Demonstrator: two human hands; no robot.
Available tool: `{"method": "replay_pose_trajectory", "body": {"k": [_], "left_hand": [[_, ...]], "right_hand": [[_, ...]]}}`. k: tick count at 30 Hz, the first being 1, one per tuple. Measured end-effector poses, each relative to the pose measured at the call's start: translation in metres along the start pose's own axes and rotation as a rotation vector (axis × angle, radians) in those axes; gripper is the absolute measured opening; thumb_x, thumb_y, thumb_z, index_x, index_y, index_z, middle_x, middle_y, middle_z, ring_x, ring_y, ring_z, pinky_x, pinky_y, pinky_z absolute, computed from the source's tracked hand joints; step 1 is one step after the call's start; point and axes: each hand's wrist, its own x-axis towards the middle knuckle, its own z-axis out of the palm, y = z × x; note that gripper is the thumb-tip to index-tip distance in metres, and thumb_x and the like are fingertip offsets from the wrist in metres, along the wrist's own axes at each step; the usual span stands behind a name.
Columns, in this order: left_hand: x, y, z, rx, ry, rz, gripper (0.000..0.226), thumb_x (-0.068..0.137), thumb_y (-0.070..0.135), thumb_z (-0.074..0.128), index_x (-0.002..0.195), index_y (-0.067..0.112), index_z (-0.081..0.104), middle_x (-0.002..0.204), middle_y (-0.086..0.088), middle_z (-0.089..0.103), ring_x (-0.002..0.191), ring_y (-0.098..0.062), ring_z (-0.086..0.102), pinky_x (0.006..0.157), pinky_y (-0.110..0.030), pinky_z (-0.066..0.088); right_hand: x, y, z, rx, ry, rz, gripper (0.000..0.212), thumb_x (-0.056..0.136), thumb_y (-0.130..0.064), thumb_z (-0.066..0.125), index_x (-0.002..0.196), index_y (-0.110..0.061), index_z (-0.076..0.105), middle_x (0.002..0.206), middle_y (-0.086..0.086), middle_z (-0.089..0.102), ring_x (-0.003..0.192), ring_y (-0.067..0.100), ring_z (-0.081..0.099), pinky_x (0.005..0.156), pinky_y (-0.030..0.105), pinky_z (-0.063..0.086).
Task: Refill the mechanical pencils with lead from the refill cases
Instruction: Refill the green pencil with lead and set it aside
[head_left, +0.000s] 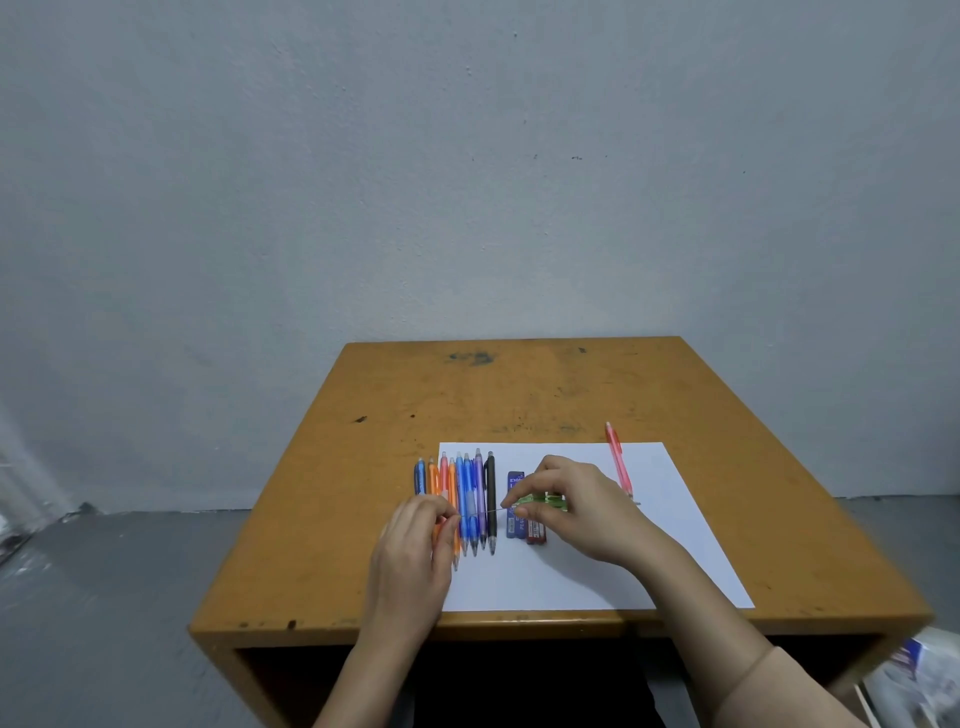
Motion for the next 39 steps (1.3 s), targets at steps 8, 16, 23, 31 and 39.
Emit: {"method": "replay_pose_trajectory", "body": {"k": [8, 16, 23, 31, 39], "left_hand": [[-0.001, 0.0, 0.0, 0.027, 0.007, 0.005, 0.026, 0.091, 0.039, 0.043, 0.094, 0.018, 0.058, 0.093, 0.01, 0.059, 0.097, 0.004, 0.049, 0.066, -0.008, 0.039], [0.0, 0.001, 0.0, 0.001, 0.017, 0.053, 0.026, 0.097, 0.044, 0.038, 0.093, 0.023, 0.053, 0.091, 0.01, 0.058, 0.09, 0.004, 0.049, 0.065, -0.008, 0.039], [0.001, 0.003, 0.0, 0.002, 0.004, 0.073, 0.016, 0.094, 0.042, 0.041, 0.095, 0.028, 0.049, 0.09, 0.01, 0.059, 0.089, 0.004, 0.05, 0.065, -0.01, 0.042], [0.006, 0.013, -0.002, -0.019, 0.01, 0.058, 0.018, 0.094, 0.041, 0.049, 0.095, 0.025, 0.056, 0.091, 0.013, 0.059, 0.091, 0.001, 0.052, 0.067, -0.02, 0.05], [0.005, 0.037, 0.0, -0.245, 0.048, -0.143, 0.035, 0.092, 0.017, 0.058, 0.124, 0.028, 0.053, 0.114, 0.016, 0.057, 0.111, -0.004, 0.054, 0.091, -0.03, 0.051]], "right_hand": [[-0.003, -0.002, -0.001, -0.036, -0.008, -0.008, 0.017, 0.092, -0.035, 0.06, 0.106, -0.039, 0.069, 0.098, -0.009, 0.055, 0.09, 0.007, 0.053, 0.074, 0.029, 0.048], [-0.003, -0.003, 0.0, -0.024, 0.003, -0.014, 0.016, 0.091, -0.036, 0.06, 0.104, -0.039, 0.069, 0.098, -0.01, 0.056, 0.089, 0.007, 0.052, 0.075, 0.031, 0.048], [0.0, -0.003, 0.008, 0.005, -0.019, 0.0, 0.017, 0.087, -0.039, 0.065, 0.103, -0.038, 0.07, 0.096, -0.009, 0.057, 0.088, 0.008, 0.055, 0.079, 0.039, 0.052], [-0.001, -0.005, 0.015, 0.152, 0.019, 0.022, 0.023, 0.085, -0.024, 0.07, 0.107, -0.03, 0.071, 0.093, -0.009, 0.059, 0.083, 0.009, 0.058, 0.081, 0.036, 0.053], [-0.01, -0.008, 0.013, 0.419, 0.18, 0.037, 0.021, 0.082, -0.014, 0.073, 0.099, -0.026, 0.074, 0.09, -0.003, 0.065, 0.079, 0.004, 0.057, 0.055, 0.015, 0.048]]}}
